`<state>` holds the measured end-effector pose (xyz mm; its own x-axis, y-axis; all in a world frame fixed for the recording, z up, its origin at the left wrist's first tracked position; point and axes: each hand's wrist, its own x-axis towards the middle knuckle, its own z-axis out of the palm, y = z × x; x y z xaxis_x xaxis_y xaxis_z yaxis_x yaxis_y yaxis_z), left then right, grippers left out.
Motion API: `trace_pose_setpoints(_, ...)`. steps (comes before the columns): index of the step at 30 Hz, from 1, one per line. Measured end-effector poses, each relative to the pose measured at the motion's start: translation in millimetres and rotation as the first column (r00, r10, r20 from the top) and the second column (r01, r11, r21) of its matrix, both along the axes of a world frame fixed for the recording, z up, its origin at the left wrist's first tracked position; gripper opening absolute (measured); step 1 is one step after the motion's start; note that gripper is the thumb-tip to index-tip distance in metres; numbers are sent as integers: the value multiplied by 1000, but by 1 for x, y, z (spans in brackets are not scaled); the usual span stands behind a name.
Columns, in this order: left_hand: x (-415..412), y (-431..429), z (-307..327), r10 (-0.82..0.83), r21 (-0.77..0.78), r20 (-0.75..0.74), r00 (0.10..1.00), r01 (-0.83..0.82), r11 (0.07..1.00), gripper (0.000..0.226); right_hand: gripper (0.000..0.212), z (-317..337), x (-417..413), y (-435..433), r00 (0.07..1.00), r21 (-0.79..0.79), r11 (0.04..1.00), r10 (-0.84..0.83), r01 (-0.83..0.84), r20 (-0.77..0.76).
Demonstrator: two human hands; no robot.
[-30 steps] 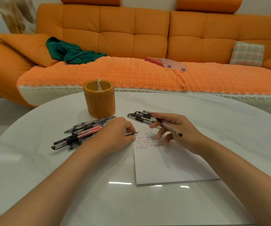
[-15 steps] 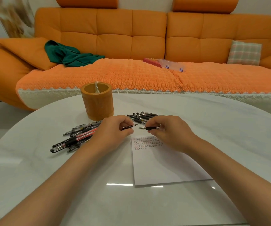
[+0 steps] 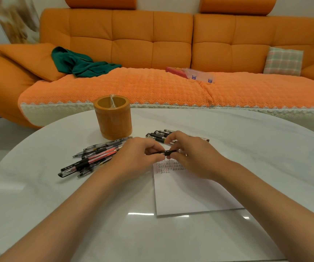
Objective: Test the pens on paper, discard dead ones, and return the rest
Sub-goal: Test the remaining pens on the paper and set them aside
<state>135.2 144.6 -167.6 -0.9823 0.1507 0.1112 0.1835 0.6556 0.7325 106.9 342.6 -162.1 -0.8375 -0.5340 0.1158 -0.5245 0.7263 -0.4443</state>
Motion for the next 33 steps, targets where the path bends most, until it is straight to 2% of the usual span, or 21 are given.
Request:
trace_pose_setpoints(2,2,5,0,5,73,41,999,-8,997,11,26,-1,4,-2,992,138,990,37,-19,-125)
trace_pose_setpoints(5,7,13,3,23,210,141,990,-53,976,9,27,-1,9,-5,950,246,969,83,-6,-301)
trace_pose_setpoints(8,12,21,7,8,302,271,963,-93,949,8,54,-3,9,-9,900,279,958,66,64,-432)
trace_pose_setpoints(10,14,24,9,-26,366,328,944,-101,925,6,66,-3,11,-11,877,247,965,42,89,-478)
trace_pose_setpoints(13,16,26,10,-43,400,361,931,-114,909,17,62,-2,13,-13,877,187,973,-30,136,-480)
trace_pose_setpoints(19,15,24,11,-44,331,367,929,-86,940,12,56,-2,16,-17,866,198,960,-75,197,-495)
trace_pose_setpoints(22,13,20,13,-43,365,346,937,-92,927,9,51,-7,11,-15,879,161,976,-55,148,-475)
trace_pose_setpoints(26,8,7,13,69,323,267,961,-157,933,6,37,-8,5,-10,944,173,985,51,7,-325)
trace_pose_setpoints(30,-3,-10,12,243,236,106,964,-261,936,2,28,-10,-3,-7,970,89,995,-16,38,-242)
trace_pose_setpoints(33,-7,-20,14,260,199,18,965,-259,945,3,24,-9,-11,-7,980,-6,999,-53,53,-191)
